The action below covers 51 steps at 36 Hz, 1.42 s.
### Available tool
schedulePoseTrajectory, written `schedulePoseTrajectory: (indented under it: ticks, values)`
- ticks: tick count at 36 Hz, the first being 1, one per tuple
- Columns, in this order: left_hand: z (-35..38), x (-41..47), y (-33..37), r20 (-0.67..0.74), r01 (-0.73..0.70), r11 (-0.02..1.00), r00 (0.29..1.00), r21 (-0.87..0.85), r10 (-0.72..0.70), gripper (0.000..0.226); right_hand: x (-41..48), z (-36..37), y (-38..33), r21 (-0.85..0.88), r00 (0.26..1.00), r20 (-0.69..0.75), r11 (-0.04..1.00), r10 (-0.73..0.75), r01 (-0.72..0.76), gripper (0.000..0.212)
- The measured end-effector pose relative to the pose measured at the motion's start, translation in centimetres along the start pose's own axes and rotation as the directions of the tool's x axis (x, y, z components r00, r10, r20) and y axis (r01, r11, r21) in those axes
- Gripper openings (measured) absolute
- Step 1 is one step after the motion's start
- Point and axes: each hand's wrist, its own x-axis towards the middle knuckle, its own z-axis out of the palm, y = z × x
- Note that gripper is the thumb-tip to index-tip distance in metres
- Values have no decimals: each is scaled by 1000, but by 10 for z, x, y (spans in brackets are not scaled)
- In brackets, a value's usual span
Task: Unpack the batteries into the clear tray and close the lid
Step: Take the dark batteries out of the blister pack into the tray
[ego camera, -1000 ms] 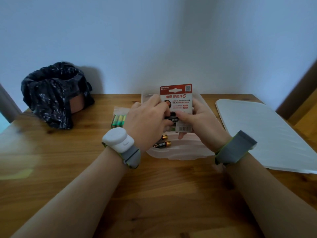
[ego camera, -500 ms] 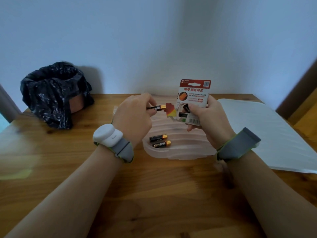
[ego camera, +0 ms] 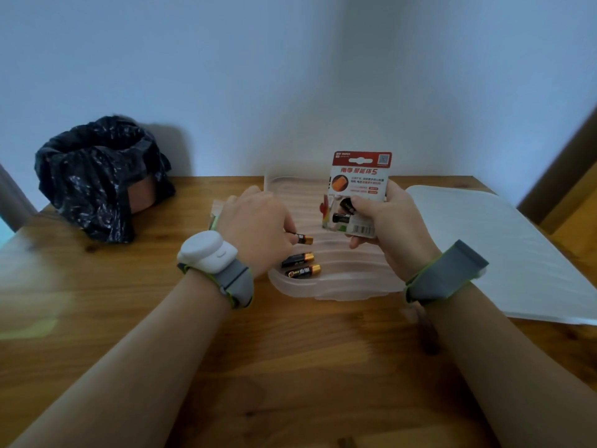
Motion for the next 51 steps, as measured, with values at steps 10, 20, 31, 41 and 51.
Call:
schedulePoseTrajectory:
  ticks: [10, 20, 31, 41, 51]
  values:
    - [0, -2, 0, 30, -20, 1000, 999, 22, 19, 15, -2, 2, -1, 1, 999, 33, 1000, 0, 0, 29]
    - [0, -2, 1, 116, -17, 998, 993, 58, 10, 14, -5, 3, -3, -4, 998, 70, 1000, 8, -8, 16]
    - [2, -1, -1, 96, -30, 997, 995, 66, 24, 19, -4, 3, -3, -42, 996, 90, 999, 13, -9, 17]
    - [-3, 1, 1, -367, -128, 961, 930, -245, 30, 14, -5, 1, 0, -27, 986, 167, 999, -14, 19, 23]
    - [-2, -5, 11, -220, -246, 966, 950, -81, 223, 25, -6, 4, 3, -22, 957, 285, 998, -52, 61, 31]
